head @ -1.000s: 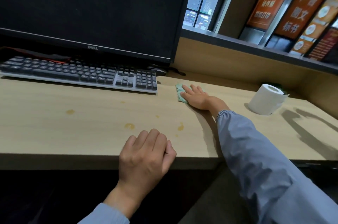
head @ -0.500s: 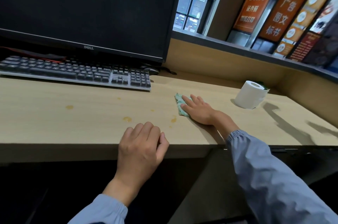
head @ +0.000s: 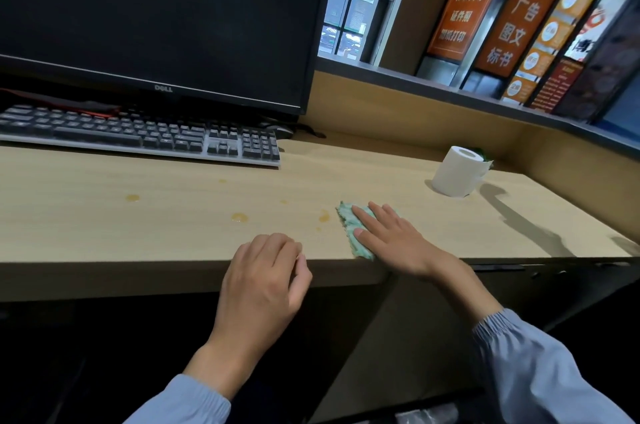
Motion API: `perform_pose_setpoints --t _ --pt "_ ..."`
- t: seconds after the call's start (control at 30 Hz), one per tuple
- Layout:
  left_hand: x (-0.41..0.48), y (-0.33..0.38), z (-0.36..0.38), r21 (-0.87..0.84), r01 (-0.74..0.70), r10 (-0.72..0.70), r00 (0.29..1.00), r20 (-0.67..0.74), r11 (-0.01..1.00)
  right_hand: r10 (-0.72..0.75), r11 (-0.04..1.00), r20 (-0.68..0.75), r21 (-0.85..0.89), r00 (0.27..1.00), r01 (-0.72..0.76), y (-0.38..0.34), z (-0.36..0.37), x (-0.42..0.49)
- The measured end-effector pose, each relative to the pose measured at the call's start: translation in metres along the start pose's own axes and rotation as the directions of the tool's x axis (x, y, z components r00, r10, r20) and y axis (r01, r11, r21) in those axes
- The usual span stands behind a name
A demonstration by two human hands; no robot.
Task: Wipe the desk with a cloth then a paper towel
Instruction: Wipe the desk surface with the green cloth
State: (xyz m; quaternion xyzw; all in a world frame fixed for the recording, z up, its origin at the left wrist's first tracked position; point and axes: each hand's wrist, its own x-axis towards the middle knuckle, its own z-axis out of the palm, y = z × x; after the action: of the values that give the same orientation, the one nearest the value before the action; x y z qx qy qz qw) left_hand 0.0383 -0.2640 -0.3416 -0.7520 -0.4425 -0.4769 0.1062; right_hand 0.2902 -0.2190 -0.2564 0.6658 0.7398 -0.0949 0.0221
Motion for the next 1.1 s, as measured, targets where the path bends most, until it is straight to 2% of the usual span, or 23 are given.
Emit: perform_pose_setpoints --t 0.17,0.43,0.67,1.1 --pt "-0.015 -0.014 -0.015 0.092 -0.041 0.038 0.999 0.037 0.995 -0.006 1.0 -0.05 -0.026 0.999 0.005 -0.01 0.01 -0.025" --pt "-0.034 -0.035 0.008 0.289 -0.01 0.025 0.998 -0.05 0.957 0.005 0.999 -0.112 -0.043 0.994 -0.01 -0.037 0.02 -0.025" --pt "-0.034 -0.044 0.02 0.33 -0.043 0.091 0.987 -0.129 0.943 0.009 0.997 -0.108 -0.074 0.994 -0.017 -0.048 0.022 -0.013" --pt "-0.034 -0.05 0.028 0.336 -0.072 0.142 0.972 -0.189 0.939 0.06 0.995 0.013 -0.087 0.998 -0.058 -0.064 0.004 0.036"
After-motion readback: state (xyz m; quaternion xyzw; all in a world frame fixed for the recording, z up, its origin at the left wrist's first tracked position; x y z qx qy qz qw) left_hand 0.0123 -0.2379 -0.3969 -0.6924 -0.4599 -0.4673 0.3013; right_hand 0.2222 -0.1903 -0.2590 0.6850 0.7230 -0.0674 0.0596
